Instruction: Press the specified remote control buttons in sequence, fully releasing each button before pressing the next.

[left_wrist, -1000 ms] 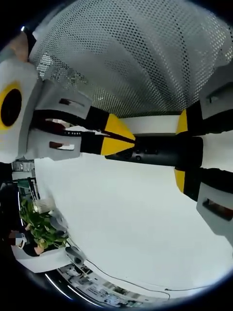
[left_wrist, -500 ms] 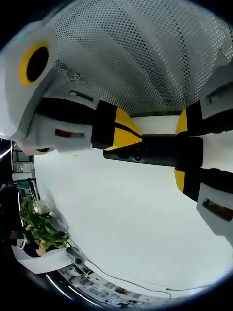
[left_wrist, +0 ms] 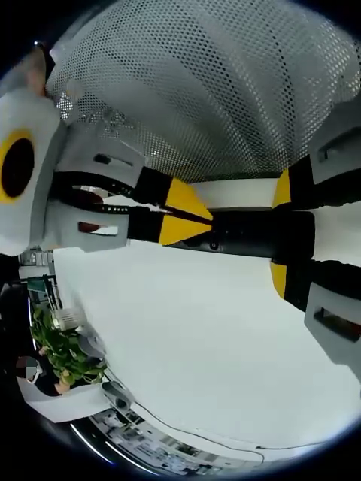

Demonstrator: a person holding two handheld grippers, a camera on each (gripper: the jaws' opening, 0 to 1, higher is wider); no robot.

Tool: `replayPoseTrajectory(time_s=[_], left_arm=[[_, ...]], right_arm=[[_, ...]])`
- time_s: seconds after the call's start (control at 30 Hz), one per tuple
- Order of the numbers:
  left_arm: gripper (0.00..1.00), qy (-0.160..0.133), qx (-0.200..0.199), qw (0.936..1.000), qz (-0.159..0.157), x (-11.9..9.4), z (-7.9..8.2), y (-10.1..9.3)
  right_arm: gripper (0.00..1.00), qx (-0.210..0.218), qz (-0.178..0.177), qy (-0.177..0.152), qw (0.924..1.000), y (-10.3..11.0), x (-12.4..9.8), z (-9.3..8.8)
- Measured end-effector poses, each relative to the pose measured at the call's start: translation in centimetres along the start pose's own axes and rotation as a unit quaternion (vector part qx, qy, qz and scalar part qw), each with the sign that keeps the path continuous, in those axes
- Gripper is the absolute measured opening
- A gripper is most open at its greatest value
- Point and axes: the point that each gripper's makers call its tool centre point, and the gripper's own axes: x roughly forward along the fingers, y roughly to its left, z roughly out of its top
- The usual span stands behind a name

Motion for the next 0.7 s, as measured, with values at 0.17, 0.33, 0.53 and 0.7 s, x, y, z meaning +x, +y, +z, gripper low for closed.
replayPoseTrajectory(time_s=[0.17, 0.33, 0.53, 0.7], left_arm=[[0.25, 0.0, 0.0, 1.0, 0.0, 0.0, 0.01, 0.0], [0.25, -0.002, -0.001, 1.0, 0.0, 0.01, 0.02, 0.04], [0.25, 0.0, 0.001, 1.0, 0.0, 0.01, 0.01, 0.03], [0.25, 0.0, 0.0, 1.0, 0.001, -0.01, -0.02, 0.0]], right_arm=[[0.0, 0.001, -0.001, 0.001, 1.0, -0.13, 0.51, 0.26], [0.0, -0.015, -0.007, 0.019, 0.9997, -0.31, 0.62, 0.28], [0.0, -0.01, -0.006, 0.039, 0.9992, -0.6, 0.65, 0.28], [0.0, 0.075, 0.011, 0.015, 0.997, -1.01, 0.32, 0.07]])
